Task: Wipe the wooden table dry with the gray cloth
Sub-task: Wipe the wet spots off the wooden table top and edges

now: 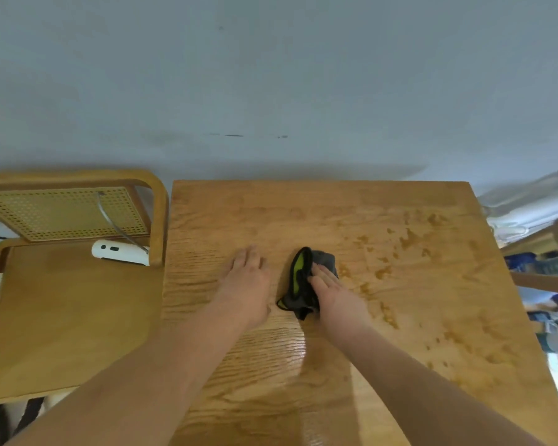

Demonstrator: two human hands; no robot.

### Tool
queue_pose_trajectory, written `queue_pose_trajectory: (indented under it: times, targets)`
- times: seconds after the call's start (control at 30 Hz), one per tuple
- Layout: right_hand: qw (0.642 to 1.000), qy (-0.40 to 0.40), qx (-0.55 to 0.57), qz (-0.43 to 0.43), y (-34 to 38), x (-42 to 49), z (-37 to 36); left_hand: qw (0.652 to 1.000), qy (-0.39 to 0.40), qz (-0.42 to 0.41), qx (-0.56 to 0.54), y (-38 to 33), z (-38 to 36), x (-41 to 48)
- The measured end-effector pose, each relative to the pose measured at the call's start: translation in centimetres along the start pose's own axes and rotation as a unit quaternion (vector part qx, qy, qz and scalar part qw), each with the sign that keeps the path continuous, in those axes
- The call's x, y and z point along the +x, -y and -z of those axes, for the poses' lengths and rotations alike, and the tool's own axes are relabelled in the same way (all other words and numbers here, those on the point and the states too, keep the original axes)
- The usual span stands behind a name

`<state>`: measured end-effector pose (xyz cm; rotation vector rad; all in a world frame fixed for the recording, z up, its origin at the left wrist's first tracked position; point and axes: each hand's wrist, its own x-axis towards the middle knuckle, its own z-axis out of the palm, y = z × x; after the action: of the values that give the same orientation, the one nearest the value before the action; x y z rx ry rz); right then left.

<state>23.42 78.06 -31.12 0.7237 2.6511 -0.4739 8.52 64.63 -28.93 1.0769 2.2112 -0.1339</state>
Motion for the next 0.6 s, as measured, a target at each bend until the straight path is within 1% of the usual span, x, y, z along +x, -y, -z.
queue_pose_trajectory:
  times: [0.07,0.13,0.2,0.3,0.47,0.6]
  targets:
    - [0.999,-0.008,0.000,-0.032,-2.3,1.7,1.5,1.000,0.000,0.009,-0.023,-1.7,-0.4,1.0]
    - [0.999,-0.008,0.005,-0.044,-4.0,3.2,2.7,0.998,-0.004,0.039,-0.058,-3.4,-1.0,2.0]
    - [0.999,0.010,0.007,-0.035,-5.2,4.1,3.9,0.995,-0.008,0.076,-0.064,-5.2,-1.4,2.9]
    - [0.999,0.039,-0.007,-0.022,-7.4,5.3,5.4,0.992,0.020,0.117,-0.044,-6.9,-1.5,3.7]
    - [0.998,0.037,-0.012,-0.049,-10.6,8.8,8.6,0.990,0.059,0.122,-0.024,-6.8,-1.4,4.1]
    - [0.998,0.022,-0.005,-0.066,-10.9,11.7,9.0,0.991,0.055,0.119,-0.022,-6.5,-1.9,4.2]
